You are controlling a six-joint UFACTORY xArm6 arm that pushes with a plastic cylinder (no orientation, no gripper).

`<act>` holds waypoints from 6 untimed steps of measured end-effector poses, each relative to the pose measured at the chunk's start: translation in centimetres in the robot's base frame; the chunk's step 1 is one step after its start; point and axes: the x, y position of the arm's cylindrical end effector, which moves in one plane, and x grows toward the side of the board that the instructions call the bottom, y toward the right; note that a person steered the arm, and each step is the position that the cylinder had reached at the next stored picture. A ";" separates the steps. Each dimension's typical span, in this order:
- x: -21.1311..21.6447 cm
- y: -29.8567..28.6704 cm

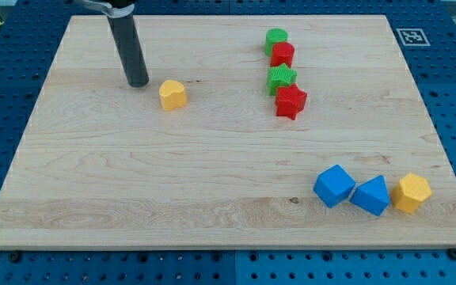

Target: Push the yellow heart slightly diagonal to red star

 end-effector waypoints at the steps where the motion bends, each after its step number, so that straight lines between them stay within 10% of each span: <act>1: 0.3 1.1; 6: 6.1 6.4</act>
